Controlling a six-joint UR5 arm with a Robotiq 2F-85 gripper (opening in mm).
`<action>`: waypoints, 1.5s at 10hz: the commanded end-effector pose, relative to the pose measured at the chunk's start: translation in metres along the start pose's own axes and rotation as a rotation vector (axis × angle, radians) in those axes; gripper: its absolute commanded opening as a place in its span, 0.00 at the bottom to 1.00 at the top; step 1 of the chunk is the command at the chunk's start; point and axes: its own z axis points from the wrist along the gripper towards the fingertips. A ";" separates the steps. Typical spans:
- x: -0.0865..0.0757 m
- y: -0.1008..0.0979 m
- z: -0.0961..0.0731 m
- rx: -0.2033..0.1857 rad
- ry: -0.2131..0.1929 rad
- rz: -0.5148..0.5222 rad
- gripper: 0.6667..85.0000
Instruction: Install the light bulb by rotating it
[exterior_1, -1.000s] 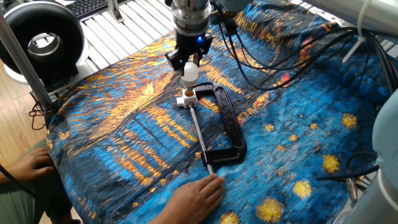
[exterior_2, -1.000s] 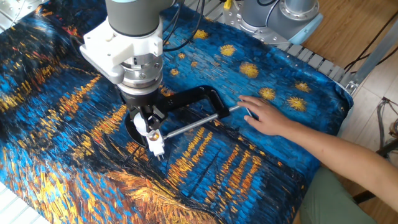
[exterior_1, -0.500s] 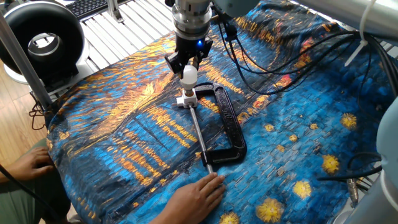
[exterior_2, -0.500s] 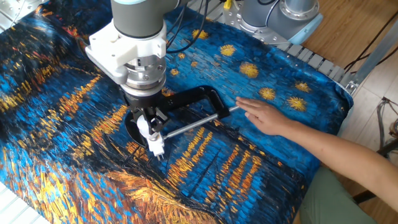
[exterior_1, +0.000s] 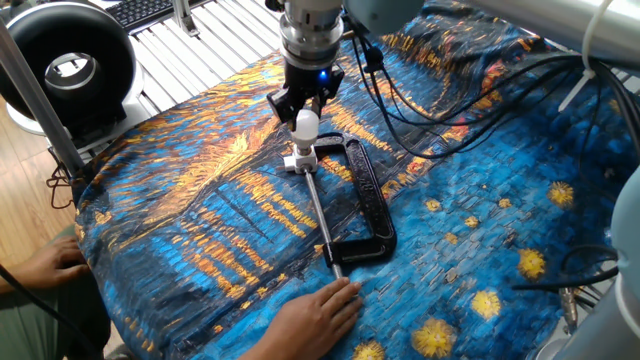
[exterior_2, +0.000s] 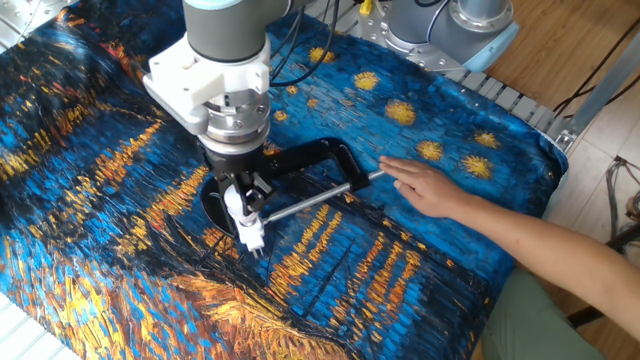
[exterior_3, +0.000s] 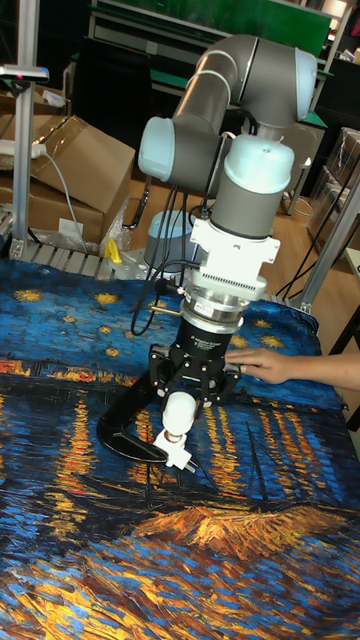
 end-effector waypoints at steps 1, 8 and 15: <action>0.013 -0.003 0.000 -0.022 0.049 0.022 0.00; 0.010 -0.002 0.004 -0.006 0.073 -0.032 0.00; -0.015 -0.001 0.002 -0.007 0.033 -0.084 0.00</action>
